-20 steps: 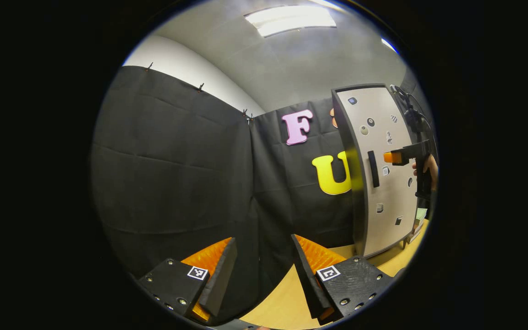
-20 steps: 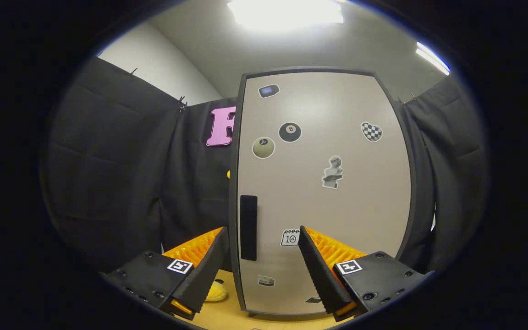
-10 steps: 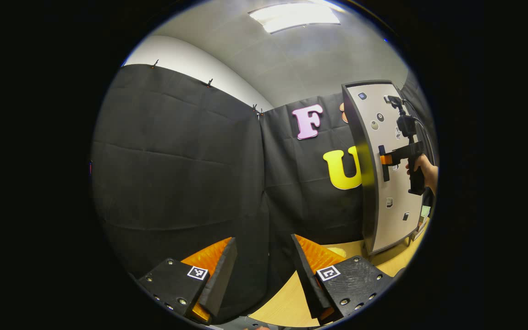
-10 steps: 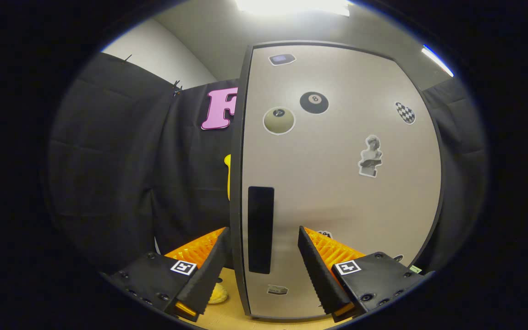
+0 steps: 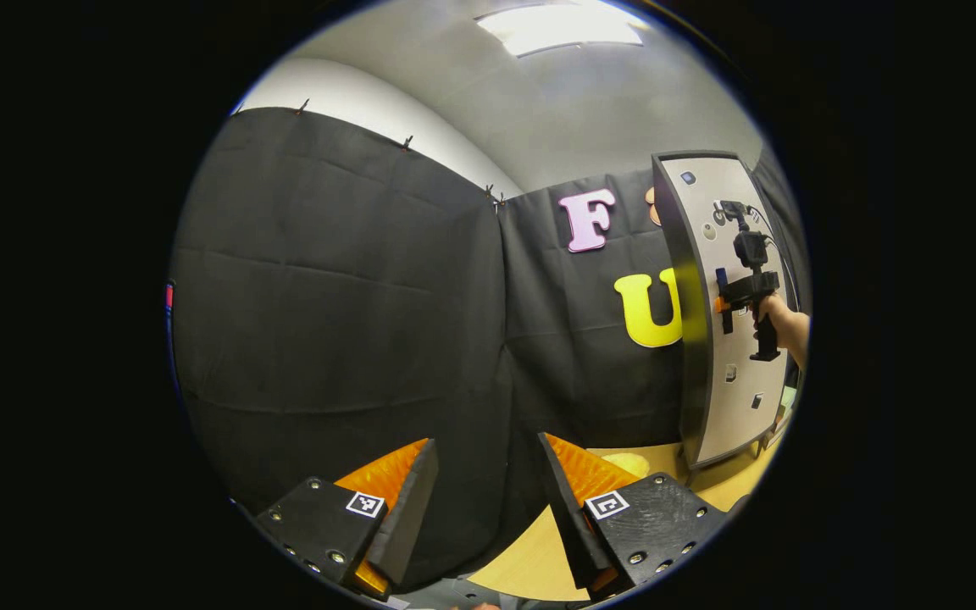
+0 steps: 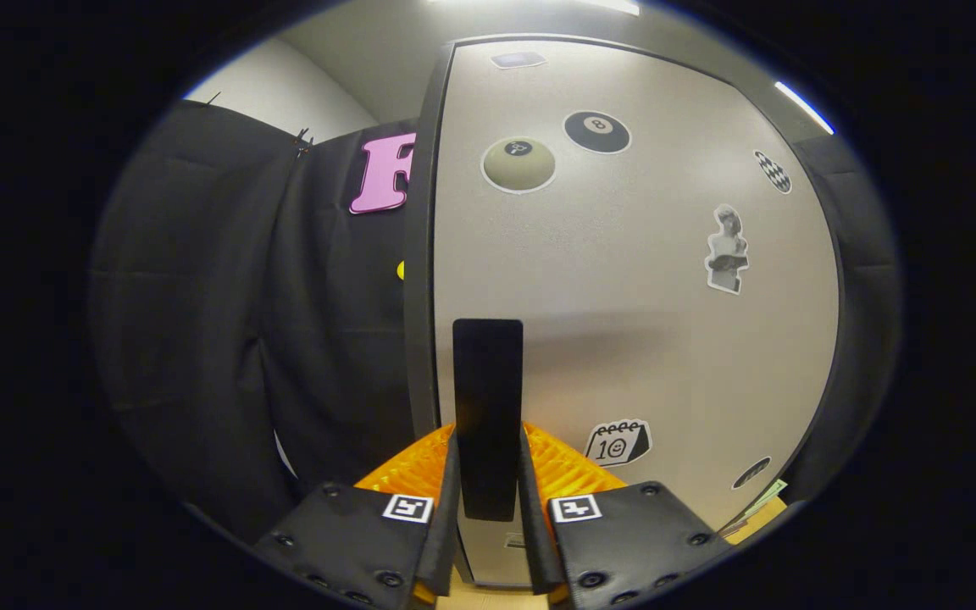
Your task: Open the cabinet door with the right hand, grasp the bottle in the cabinet with the left hand and place it on the coaster, then close the cabinet door with the right hand.
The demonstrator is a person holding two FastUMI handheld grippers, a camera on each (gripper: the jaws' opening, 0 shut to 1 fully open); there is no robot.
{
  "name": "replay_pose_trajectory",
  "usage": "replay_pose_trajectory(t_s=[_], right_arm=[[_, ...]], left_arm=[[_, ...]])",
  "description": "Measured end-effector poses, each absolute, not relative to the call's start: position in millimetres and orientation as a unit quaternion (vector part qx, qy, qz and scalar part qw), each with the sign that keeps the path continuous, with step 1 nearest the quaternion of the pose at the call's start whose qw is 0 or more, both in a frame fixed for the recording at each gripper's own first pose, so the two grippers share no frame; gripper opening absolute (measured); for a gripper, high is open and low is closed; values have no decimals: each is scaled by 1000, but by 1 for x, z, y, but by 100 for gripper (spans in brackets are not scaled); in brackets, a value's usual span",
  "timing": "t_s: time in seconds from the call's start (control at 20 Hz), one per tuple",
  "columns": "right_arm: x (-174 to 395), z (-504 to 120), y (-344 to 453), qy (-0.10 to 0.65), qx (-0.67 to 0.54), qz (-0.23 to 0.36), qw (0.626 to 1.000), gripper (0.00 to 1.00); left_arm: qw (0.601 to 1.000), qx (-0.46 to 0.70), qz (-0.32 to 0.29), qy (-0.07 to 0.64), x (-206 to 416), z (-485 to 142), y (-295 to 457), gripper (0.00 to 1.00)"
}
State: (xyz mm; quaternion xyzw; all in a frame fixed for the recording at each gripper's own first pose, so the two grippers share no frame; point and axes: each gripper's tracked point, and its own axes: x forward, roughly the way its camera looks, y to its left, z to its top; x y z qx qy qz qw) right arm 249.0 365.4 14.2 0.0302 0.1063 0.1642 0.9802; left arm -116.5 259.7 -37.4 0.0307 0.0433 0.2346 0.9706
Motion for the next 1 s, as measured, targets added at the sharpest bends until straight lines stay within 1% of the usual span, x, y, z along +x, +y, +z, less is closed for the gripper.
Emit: replay_pose_trajectory(t_s=[0.05,0.15,0.2,0.25,0.3,0.45,0.5,0.6,0.65,0.7,1.0], right_arm=[[249,13,366,113,32,163,980,33],[247,13,366,116,32,168,978,14],[244,13,364,121,27,174,977,18],[241,14,363,122,24,181,976,14],[237,14,363,126,25,188,974,18],[218,20,361,123,30,210,969,18],[212,23,359,119,29,217,968,18],[199,26,355,117,34,230,966,18],[198,26,353,116,36,235,964,14],[198,24,351,116,35,240,963,18],[177,31,333,116,42,255,959,18]], left_arm=[[971,30,232,44,-115,-38,259,68],[973,32,226,43,-113,-40,255,68],[973,33,223,40,-111,-37,253,68],[974,33,219,37,-109,-37,251,68],[975,34,215,34,-105,-35,249,66],[979,35,201,27,-97,-32,237,66],[980,37,195,25,-94,-32,232,68],[982,39,181,23,-90,-31,220,68],[984,39,173,22,-85,-32,213,68],[985,38,164,21,-82,-32,206,68],[992,33,121,11,-65,-30,174,68]])
